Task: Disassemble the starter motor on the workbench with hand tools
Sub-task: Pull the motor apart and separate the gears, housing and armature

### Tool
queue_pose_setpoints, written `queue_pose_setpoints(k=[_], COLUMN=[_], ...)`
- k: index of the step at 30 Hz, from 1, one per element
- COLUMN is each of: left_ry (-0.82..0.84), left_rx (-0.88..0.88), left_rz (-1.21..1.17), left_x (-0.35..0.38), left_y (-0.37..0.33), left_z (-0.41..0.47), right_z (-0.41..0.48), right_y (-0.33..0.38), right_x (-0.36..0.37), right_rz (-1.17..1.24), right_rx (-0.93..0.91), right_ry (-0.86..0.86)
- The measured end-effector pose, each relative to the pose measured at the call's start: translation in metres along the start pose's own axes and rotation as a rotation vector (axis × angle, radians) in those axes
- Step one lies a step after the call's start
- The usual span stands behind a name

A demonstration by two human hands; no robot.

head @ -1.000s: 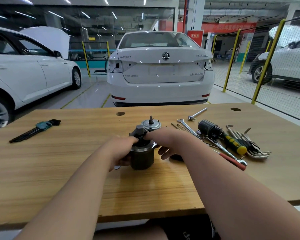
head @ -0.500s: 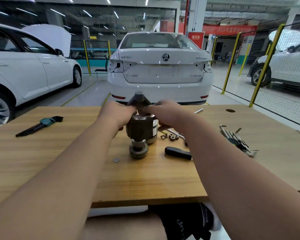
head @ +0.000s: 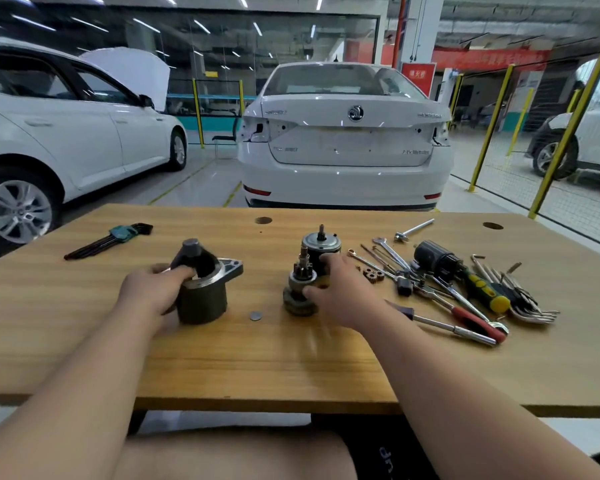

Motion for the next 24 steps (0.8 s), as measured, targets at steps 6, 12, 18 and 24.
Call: queue_pose_setpoints(k=[6,12,18,24], left_ry=[-0.354,0.285,0.431,0.215], left_rx=[0.354,0.615,0.637,0.659], left_rz=[0.076,0.508,0.357,0.423], left_x=[0.020,0.103,0.111,0.114], left_y=[-0.004,0.005,0.004,0.006], left_z=[-0.039,-0.089,-0.078,-0.068], right_z=[-0.002,-0.001,0.009,0.004], right_y=[0.003,-0.012,-0.001,-0.018], right_x=[0.021,0.010,0.022,0.012], right_rz=[0.128,0.185,-0.028,-0.063], right_rx=[-0.054,-0.126,-0.278,-0.278], right_ry=[0.023,0.041,0.207,-0.032])
Point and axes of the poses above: each hand's wrist, its own z-axis towards the middle knuckle, its own x-axis out of the palm, y = z × x, the point moved 4 cm from there along z, towards the middle knuckle, and after that the axes turned 4 degrees about z, right-handed, at the moved point
